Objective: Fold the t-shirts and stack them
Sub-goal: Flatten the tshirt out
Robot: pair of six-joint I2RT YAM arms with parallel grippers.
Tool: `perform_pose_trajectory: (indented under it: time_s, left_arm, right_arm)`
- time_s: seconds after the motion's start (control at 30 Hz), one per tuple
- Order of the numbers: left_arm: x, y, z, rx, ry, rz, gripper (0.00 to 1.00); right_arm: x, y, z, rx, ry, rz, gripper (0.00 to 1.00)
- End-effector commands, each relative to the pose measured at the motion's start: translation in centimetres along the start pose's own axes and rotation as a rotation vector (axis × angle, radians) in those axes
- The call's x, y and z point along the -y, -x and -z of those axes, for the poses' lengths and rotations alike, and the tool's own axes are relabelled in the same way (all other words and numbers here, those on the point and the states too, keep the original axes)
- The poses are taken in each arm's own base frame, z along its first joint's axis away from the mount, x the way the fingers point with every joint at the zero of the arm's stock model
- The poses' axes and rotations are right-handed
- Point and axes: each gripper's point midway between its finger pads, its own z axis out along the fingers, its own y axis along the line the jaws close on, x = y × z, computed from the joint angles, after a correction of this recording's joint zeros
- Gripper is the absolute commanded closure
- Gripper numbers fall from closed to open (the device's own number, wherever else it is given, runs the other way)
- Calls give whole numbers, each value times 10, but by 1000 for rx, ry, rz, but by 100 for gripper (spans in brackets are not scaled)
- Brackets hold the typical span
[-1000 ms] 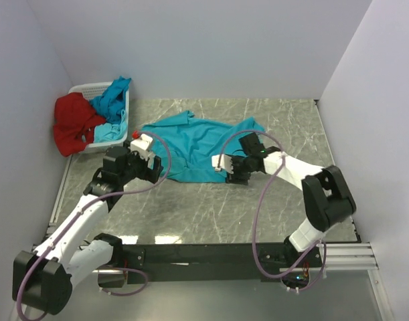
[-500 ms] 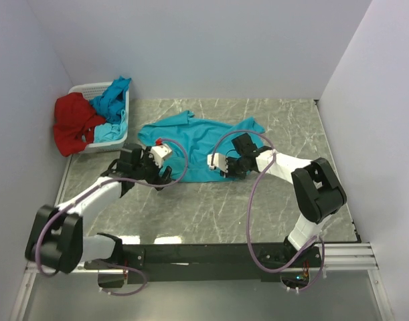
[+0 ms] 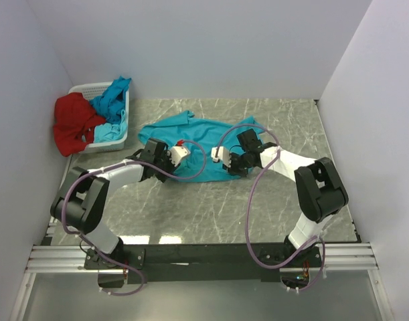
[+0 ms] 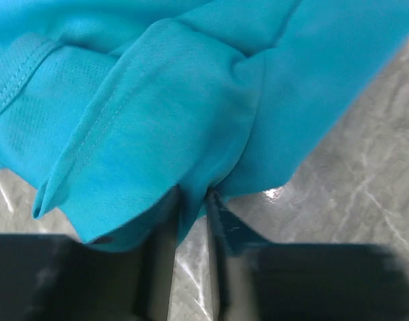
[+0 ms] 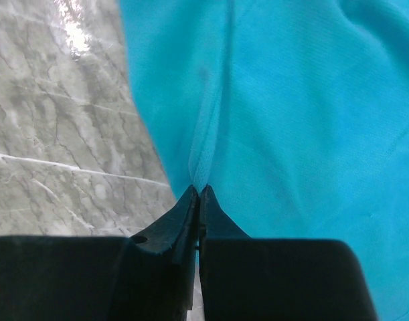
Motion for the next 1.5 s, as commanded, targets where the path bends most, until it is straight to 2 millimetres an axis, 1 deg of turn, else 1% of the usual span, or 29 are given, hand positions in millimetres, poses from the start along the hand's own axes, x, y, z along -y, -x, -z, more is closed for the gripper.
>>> perform_pose_trajectory:
  time_s: [0.0, 0.03, 0.07, 0.17, 0.27, 0.4, 0.43, 0.47, 0.5, 0.57, 0.6, 0.63, 0.67, 0.7, 0.73, 0.77, 0.87, 0.97, 1.03, 1.07, 1.13, 1.17, 1.23, 1.27, 1.3, 1.33, 1.37, 1.43, 1.47]
  left_arm:
    - [-15, 11, 3, -12, 46, -36, 77]
    - [-15, 11, 3, -13, 44, -41, 81]
    - [-15, 11, 3, -13, 44, -40, 95]
    - [-20, 15, 3, -3, 64, -38, 100]
    - [-30, 43, 18, 80, 113, -44, 100]
    - [-60, 118, 70, 288, 243, -76, 100]
    - [-68, 133, 79, 327, 277, -81, 100]
    - [-78, 152, 91, 382, 314, -88, 100]
    - [-98, 179, 110, 443, 367, -73, 100]
    - [-118, 210, 131, 507, 406, -40, 100]
    - [-132, 248, 159, 594, 439, -16, 100]
    - [-141, 263, 176, 628, 473, -1, 100]
    - [-145, 280, 192, 673, 487, 3, 100]
    - [-147, 309, 230, 770, 512, 9, 100]
    - [-146, 321, 250, 816, 517, 4, 100]
    - [-140, 335, 289, 901, 541, -12, 100]
    - [-120, 341, 336, 1004, 539, -60, 100]
    - [-80, 314, 365, 1070, 478, -117, 100]
    - [-59, 296, 354, 1054, 403, -124, 100]
    - [-49, 276, 326, 999, 346, -111, 100]
    - [-14, 252, 317, 973, 233, -131, 100]
    - [5, 222, 292, 910, 170, -109, 100]
    - [46, 191, 268, 853, -10, -118, 100]
    - [64, 157, 237, 763, -94, -71, 95]
    - [84, 143, 238, 751, -175, -43, 85]
    - [102, 130, 235, 728, -259, -28, 67]
    - [109, 116, 236, 722, -272, 17, 4]
    - [116, 106, 246, 720, -285, 86, 0]
    - [116, 107, 265, 782, -258, 103, 1]
  right_arm:
    - [16, 24, 25, 96, -36, -39, 100]
    - [21, 23, 30, 105, -48, -61, 100]
    - [24, 22, 34, 112, -55, -71, 100]
    - [28, 20, 42, 120, -69, -104, 100]
    - [37, 21, 53, 123, -100, -131, 100]
    - [73, 38, 87, 111, -247, -169, 100]
    - [96, 57, 109, 136, -323, -152, 100]
    - [117, 57, 128, 96, -427, -161, 100]
    - [152, 85, 162, 146, -558, -173, 100]
    - [190, 107, 206, 168, -708, -181, 100]
    - [215, 132, 249, 215, -797, -172, 100]
    - [224, 145, 272, 247, -839, -168, 100]
    - [228, 157, 293, 280, -870, -163, 100]
    - [230, 185, 338, 369, -938, -136, 100]
    - [227, 195, 359, 410, -968, -124, 100]
    - [212, 215, 394, 490, -998, -87, 100]
    - [177, 232, 429, 566, -1016, -4, 100]
    - [133, 218, 426, 571, -1004, 66, 100]
    - [99, 192, 394, 521, -926, 113, 100]
    - [83, 175, 371, 476, -851, 104, 100]
    - [47, 139, 329, 392, -737, 115, 100]
    - [28, 123, 309, 368, -667, 99, 100]
    - [-19, 83, 265, 297, -542, 134, 100]
    - [-44, 68, 246, 282, -449, 116, 100]
    - [-68, 47, 227, 248, -385, 118, 97]
    - [-83, 36, 217, 224, -335, 116, 70]
    - [-101, 25, 212, 201, -294, 108, 57]
    - [-110, 11, 204, 174, -289, 78, 49]
    - [-108, 10, 206, 173, -317, 80, 48]
